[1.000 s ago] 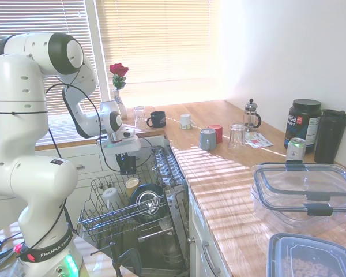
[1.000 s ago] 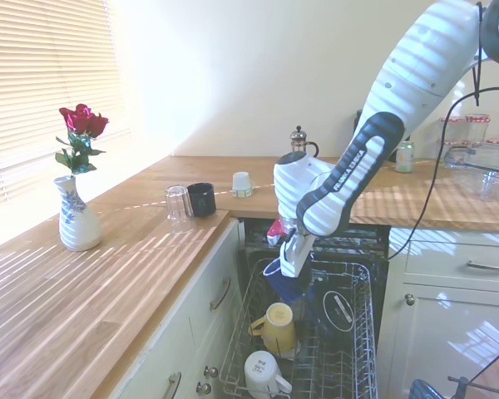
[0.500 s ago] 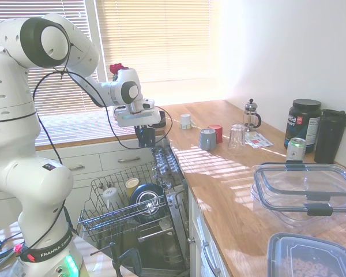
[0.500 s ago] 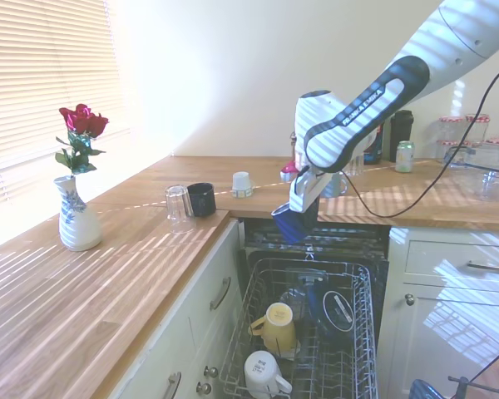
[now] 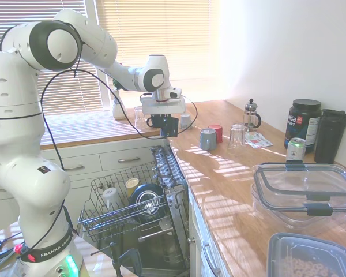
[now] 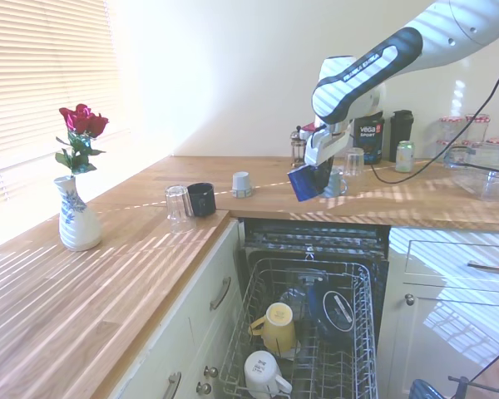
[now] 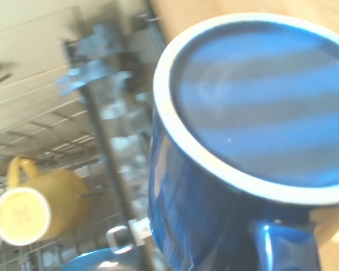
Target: Unload the mug from the dish rack
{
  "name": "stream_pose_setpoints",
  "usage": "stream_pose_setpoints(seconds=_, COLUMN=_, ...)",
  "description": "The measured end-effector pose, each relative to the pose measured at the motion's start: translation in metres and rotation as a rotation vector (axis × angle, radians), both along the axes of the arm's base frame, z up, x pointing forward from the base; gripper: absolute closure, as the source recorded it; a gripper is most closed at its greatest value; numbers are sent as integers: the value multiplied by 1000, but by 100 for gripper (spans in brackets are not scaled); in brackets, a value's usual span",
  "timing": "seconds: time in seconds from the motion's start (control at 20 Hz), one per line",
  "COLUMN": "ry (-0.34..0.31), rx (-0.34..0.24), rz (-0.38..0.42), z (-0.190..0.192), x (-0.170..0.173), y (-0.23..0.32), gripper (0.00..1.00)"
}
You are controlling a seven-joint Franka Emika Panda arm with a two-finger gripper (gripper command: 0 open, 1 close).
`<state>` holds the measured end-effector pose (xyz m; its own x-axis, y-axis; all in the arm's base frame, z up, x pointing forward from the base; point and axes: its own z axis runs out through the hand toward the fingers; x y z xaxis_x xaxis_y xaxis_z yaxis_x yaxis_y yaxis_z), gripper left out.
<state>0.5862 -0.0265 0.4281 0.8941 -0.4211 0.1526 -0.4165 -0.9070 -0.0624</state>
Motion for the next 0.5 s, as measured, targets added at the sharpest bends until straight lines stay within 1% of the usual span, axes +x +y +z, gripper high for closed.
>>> stream_pose_setpoints(seconds=0.2, ry=25, rx=12, rz=-11, z=-19, x=20, y=-20, gripper=100)
stream_pose_setpoints(seconds=0.5, ry=49, rx=9, rz=-10, z=-38, x=29, y=-30, gripper=100)
